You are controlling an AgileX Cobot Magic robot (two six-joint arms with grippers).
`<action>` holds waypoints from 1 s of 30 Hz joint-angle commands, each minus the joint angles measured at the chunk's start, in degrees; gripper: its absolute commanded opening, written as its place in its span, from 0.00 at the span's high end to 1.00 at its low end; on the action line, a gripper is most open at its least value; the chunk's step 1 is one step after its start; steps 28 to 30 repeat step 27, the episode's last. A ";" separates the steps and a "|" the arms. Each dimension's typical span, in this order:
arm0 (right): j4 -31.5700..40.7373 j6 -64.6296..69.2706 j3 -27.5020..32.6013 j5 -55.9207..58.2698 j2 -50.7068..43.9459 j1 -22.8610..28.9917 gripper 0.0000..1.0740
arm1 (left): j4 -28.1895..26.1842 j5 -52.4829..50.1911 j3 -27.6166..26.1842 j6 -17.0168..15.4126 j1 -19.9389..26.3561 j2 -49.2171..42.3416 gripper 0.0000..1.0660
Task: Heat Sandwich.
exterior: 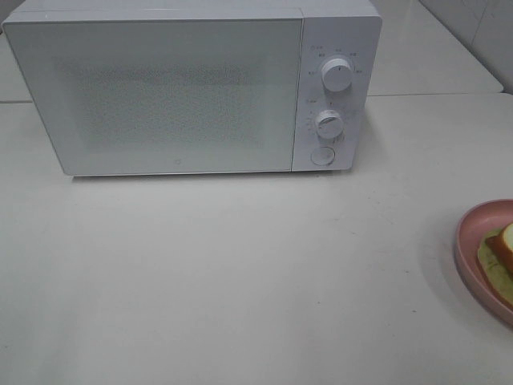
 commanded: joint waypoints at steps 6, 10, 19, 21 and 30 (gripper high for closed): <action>0.06 -0.57 0.06 -0.46 -1.32 -0.29 0.29 | -0.69 -0.80 0.11 0.34 0.29 -1.43 0.09; 0.06 -0.57 0.06 -0.46 -1.32 -0.29 0.29 | -0.69 -0.80 0.11 0.34 0.29 -1.49 0.09; 0.06 -0.57 0.06 -0.46 -1.32 -0.29 0.29 | -0.69 -0.80 0.11 0.34 0.34 -1.49 0.09; 0.06 -0.57 0.06 -0.46 -1.32 -0.29 0.29 | -0.69 -0.80 0.11 0.34 0.34 -1.49 0.09; 0.06 -0.57 0.06 -0.46 -1.32 -0.29 0.29 | -0.69 -0.80 0.11 0.34 0.34 -1.49 0.09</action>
